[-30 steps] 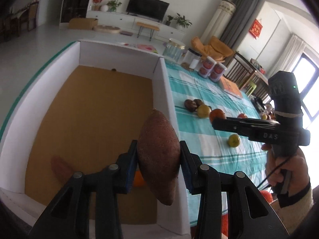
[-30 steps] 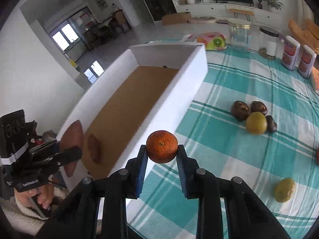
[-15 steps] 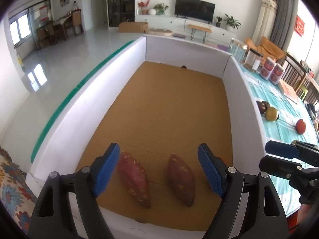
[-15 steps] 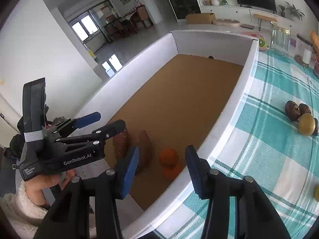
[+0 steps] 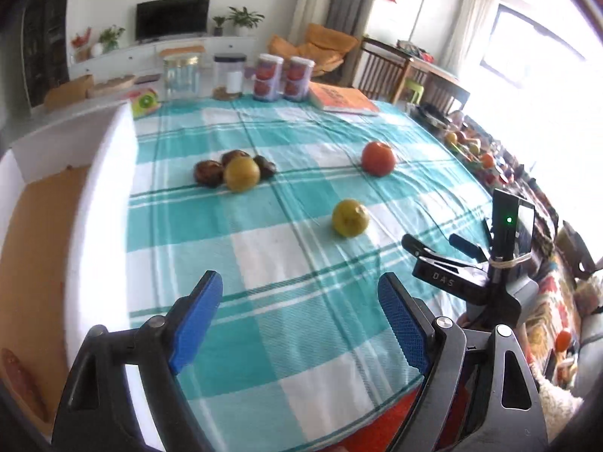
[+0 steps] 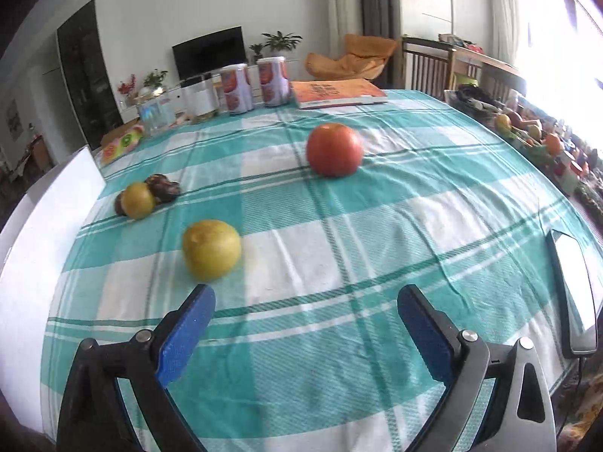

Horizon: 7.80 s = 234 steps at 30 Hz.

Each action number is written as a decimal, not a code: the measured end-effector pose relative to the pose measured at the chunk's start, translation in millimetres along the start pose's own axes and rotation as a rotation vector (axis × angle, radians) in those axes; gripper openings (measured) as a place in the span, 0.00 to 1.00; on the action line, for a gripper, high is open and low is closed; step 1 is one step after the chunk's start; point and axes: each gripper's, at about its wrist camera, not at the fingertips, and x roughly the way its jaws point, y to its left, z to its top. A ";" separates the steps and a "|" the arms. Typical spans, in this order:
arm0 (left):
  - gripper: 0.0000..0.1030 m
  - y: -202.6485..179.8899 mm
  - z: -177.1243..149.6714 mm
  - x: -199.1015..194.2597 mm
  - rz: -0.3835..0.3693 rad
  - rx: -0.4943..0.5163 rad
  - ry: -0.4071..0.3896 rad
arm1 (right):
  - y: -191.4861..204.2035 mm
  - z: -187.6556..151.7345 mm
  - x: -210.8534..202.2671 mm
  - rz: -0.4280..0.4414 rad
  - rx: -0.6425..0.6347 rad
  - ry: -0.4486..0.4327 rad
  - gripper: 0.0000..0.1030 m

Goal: Organize fruits

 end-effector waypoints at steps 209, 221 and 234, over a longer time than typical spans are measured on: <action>0.86 21.9 -15.8 86.7 0.195 0.005 -0.020 | -76.3 -9.9 16.8 -0.058 0.112 0.050 0.95; 0.88 34.4 -13.6 112.9 0.295 0.010 0.015 | -63.9 -14.6 34.1 -0.085 0.070 0.086 0.96; 0.92 37.6 -12.5 114.0 0.299 0.004 0.020 | -59.5 -16.3 35.6 -0.101 0.047 0.093 0.96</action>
